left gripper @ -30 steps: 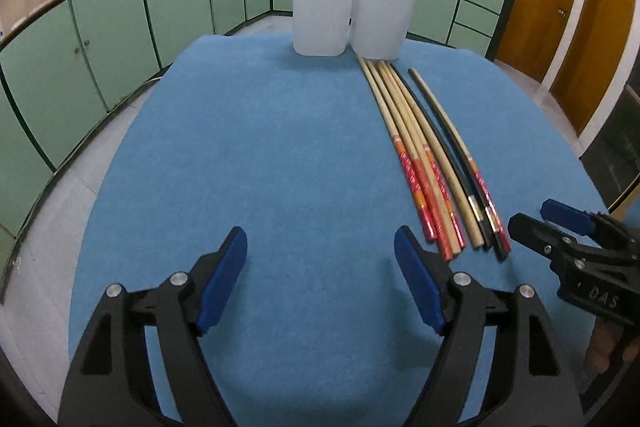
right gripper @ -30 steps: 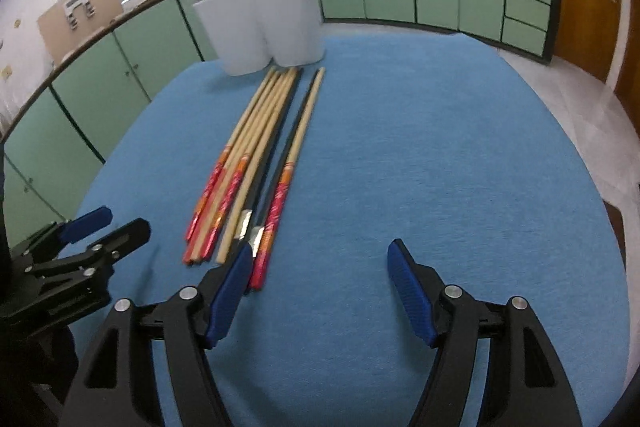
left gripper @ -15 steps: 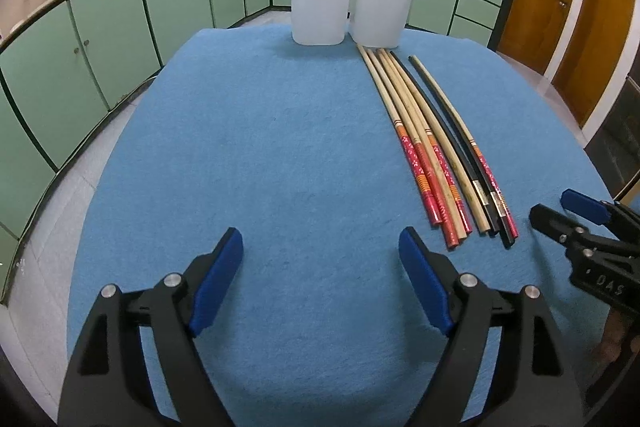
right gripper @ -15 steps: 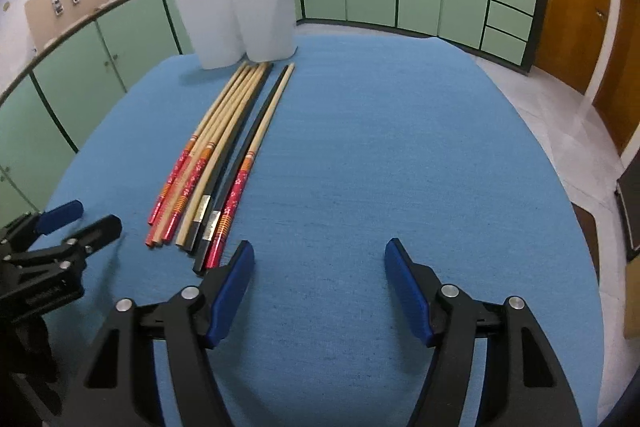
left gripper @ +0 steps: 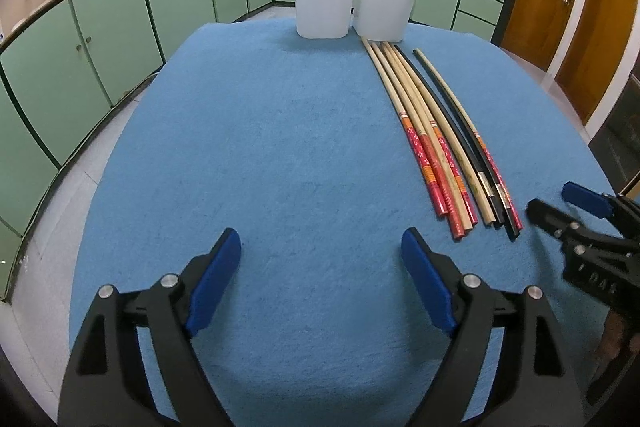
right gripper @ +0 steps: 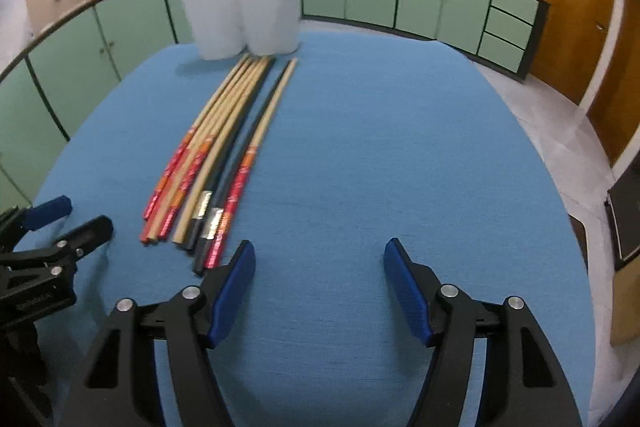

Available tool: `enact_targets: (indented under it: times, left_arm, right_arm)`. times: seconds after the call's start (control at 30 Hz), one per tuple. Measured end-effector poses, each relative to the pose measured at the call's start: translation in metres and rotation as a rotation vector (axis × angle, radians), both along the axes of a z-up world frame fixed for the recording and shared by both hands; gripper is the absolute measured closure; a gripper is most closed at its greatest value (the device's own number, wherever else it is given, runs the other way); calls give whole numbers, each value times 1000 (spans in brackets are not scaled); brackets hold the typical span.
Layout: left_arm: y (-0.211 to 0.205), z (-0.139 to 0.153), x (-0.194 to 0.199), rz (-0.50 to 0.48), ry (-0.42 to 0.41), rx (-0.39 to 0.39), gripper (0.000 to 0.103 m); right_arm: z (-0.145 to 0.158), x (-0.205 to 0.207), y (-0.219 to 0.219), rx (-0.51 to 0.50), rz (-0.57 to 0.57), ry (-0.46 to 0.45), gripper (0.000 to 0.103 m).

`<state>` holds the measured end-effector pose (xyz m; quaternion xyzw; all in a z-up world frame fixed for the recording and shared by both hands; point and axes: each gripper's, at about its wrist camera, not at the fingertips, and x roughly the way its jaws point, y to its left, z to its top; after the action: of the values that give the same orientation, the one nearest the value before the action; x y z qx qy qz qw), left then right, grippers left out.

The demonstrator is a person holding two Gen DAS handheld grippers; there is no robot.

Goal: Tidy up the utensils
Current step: 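Withdraw both open grippers from the cup back over the chopsticks, then grasp a red-patterned chopstick with the right gripper while the left grasps another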

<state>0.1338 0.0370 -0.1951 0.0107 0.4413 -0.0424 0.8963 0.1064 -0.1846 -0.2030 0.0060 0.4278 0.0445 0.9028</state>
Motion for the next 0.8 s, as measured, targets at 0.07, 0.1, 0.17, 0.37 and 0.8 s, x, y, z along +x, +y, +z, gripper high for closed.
enact_targets:
  times: [0.07,0.1,0.17,0.37,0.8]
  left_arm:
    - [0,-1,4,-2,1,5,21]
    - [-1,-1,4,-2,1,7,21]
    - [0,-1,4,0,1,10,21]
    - [4,-1,4,14,0,10,21]
    - [2,-4,6,14,6,16,20]
  right_arm:
    - [2,-2,-5,55,5,2,38]
    - [3,-3,-5,83,19,6,38]
    - [3,-6,3,90,52,4,38]
    - [-1,-8,28,-11,95,-2,37]
    - [1,-4,22,58,85,-14,56]
